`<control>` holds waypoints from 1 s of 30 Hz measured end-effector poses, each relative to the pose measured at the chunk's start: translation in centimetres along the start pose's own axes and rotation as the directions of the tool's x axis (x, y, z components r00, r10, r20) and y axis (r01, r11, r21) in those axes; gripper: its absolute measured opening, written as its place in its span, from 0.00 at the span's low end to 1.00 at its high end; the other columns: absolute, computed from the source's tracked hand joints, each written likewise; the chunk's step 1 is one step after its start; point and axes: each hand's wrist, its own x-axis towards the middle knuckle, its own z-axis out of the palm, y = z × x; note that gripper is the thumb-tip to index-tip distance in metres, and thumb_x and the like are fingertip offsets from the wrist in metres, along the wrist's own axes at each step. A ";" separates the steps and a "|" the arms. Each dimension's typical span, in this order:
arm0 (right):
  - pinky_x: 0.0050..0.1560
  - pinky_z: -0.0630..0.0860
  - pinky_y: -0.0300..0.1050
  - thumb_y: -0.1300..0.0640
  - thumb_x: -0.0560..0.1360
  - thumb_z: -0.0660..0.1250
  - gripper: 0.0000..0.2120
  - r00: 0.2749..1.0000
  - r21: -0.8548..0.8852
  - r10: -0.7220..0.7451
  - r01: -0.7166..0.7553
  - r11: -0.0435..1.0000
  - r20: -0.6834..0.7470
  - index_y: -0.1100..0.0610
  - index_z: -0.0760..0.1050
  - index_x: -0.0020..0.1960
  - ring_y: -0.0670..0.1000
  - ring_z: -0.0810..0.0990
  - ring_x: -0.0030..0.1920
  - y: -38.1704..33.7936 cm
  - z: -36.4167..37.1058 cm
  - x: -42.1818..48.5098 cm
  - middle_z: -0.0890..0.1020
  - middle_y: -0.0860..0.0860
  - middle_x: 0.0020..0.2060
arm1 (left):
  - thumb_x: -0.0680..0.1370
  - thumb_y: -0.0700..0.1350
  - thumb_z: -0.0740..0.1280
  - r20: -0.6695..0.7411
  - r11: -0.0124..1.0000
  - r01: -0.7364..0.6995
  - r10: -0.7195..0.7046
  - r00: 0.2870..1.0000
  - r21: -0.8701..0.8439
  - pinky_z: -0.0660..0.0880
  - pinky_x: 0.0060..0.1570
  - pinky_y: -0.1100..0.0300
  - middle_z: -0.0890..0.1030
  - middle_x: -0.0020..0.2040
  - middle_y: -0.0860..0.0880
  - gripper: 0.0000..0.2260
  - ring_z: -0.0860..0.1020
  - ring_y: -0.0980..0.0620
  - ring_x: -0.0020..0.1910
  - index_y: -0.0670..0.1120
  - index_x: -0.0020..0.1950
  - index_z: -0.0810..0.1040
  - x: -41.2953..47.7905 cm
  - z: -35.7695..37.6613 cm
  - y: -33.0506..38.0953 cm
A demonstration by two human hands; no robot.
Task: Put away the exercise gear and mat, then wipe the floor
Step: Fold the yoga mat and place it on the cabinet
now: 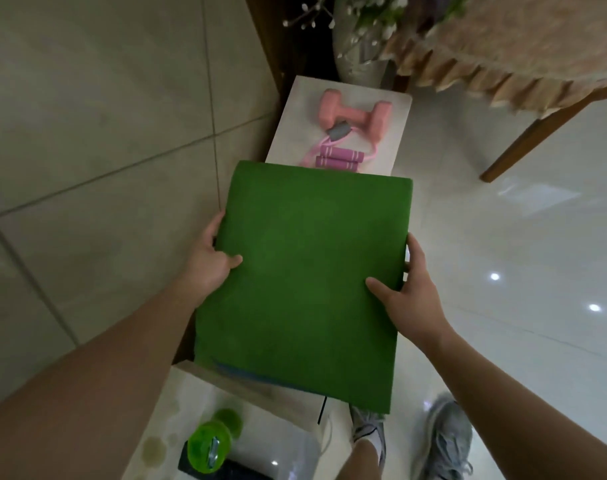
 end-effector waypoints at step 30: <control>0.62 0.75 0.61 0.57 0.72 0.73 0.45 0.996 0.005 0.086 -0.086 0.996 0.026 0.35 0.47 0.74 0.54 0.75 0.64 8.9 7.6 4.0 0.72 0.49 0.67 | 0.74 0.27 0.67 -0.025 0.989 -0.008 0.012 1.000 0.146 0.67 0.70 0.52 0.70 0.73 0.53 0.41 0.70 0.53 0.69 0.58 0.78 0.60 7.3 0.7 -8.0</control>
